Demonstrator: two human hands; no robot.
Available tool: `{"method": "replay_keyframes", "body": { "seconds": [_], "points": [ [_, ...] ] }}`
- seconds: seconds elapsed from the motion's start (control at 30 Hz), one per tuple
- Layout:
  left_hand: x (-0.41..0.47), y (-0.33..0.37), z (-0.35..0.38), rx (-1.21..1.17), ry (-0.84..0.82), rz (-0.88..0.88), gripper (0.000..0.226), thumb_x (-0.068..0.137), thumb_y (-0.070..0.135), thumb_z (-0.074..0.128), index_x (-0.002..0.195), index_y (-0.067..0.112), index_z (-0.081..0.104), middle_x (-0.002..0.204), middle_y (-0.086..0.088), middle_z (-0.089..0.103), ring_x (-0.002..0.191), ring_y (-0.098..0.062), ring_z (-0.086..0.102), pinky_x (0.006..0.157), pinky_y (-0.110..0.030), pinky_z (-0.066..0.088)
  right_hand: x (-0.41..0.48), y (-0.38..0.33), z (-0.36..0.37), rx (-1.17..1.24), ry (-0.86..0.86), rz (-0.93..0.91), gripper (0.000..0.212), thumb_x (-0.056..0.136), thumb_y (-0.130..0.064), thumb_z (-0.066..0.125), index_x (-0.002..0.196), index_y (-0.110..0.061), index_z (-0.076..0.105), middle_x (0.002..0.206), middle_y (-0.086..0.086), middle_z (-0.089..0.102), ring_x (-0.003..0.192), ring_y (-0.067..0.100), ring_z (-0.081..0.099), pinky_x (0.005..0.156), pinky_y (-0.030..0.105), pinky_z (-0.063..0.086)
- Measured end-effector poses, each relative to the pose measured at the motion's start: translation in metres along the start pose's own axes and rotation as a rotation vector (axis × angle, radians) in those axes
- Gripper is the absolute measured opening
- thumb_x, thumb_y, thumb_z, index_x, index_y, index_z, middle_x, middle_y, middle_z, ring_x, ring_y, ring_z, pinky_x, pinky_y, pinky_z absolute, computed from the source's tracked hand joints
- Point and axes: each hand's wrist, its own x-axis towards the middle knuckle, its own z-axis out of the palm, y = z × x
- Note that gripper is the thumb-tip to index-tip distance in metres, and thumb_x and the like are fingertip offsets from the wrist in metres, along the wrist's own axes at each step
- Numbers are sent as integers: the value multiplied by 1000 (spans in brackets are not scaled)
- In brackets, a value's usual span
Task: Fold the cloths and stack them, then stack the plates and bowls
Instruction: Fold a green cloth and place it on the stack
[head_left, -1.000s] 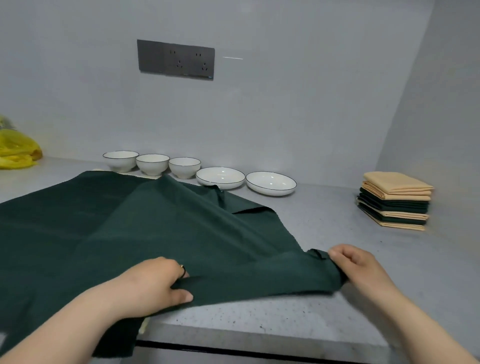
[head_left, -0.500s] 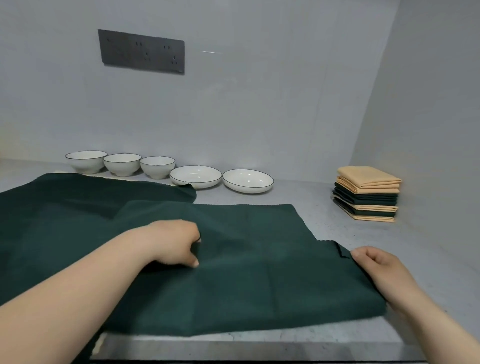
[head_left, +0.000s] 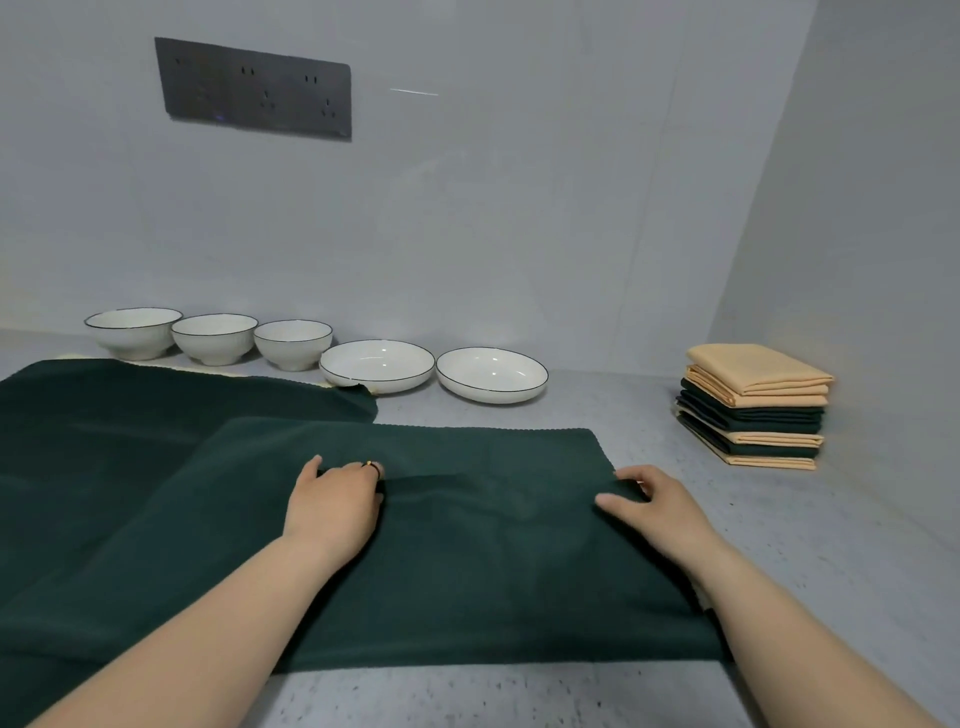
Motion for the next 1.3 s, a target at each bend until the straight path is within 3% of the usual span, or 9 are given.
{"method": "replay_keyframes", "body": {
  "seconds": [0.13, 0.3, 0.5, 0.73, 0.87, 1.0, 1.13, 1.23, 1.3],
  "points": [
    [6, 2, 0, 36, -10, 12, 26, 97, 22, 31, 117, 19, 49, 116, 4, 59, 112, -15, 54, 114, -31, 13, 11, 4, 5, -248, 35, -90, 25, 85, -8, 58, 109, -12, 61, 112, 2, 61, 92, 10, 47, 75, 17, 33],
    [7, 13, -5, 126, -29, 82, 27, 98, 24, 32, 118, 17, 49, 118, 2, 58, 110, -16, 56, 114, -31, 14, 11, 12, -10, -286, 48, -79, 17, 83, -2, 55, 85, -16, 63, 90, -2, 59, 87, 13, 49, 72, 19, 34],
    [-6, 40, -11, 146, -24, 309, 25, 96, 28, 37, 115, 16, 51, 115, 2, 59, 110, -18, 54, 106, -25, 25, -4, 36, -50, -239, 46, -22, 34, 80, 3, 60, 65, -27, 56, 81, -1, 60, 84, 18, 53, 72, 21, 35],
    [-5, 39, -23, -116, -171, 375, 34, 93, 35, 47, 126, 25, 48, 125, 6, 54, 118, -16, 48, 91, -21, 34, -5, 36, -83, -330, -135, 90, 13, 80, -13, 69, 80, -21, 59, 88, 5, 59, 78, 14, 53, 61, 10, 38],
    [1, 25, -30, -244, -314, 349, 30, 90, 33, 54, 119, 26, 53, 119, 8, 54, 115, -11, 48, 88, -20, 38, 3, 13, -76, -556, -254, 47, 31, 79, -33, 69, 104, -22, 53, 79, -10, 52, 81, 10, 52, 66, 13, 38],
    [4, 17, -31, -263, -350, 333, 32, 89, 30, 56, 120, 24, 53, 121, 8, 53, 115, -10, 47, 93, -20, 38, 10, -11, -42, -678, -403, -101, 35, 82, -29, 66, 114, -20, 54, 74, -16, 50, 81, 9, 52, 70, 17, 38],
    [12, 3, -33, -241, -392, 282, 18, 87, 29, 59, 105, 27, 55, 96, 13, 49, 94, -7, 47, 72, -14, 38, 14, -19, -17, -795, -485, -190, 12, 85, -24, 61, 83, -26, 50, 72, -16, 43, 81, 11, 45, 61, 14, 33],
    [19, -19, -33, -254, -442, 236, 12, 86, 27, 62, 89, 28, 50, 83, 18, 47, 88, -6, 48, 62, -3, 32, 17, -19, -16, -824, -495, -197, 28, 85, -26, 59, 63, -30, 43, 71, -17, 45, 81, 9, 45, 75, 18, 31],
    [23, -32, -35, -243, -500, 215, 14, 85, 25, 63, 89, 27, 50, 80, 19, 47, 84, -5, 49, 60, -3, 33, 21, -21, -19, -754, -516, -185, 30, 85, -23, 60, 61, -29, 45, 72, -16, 48, 75, 6, 47, 72, 18, 35]
  ]
}}
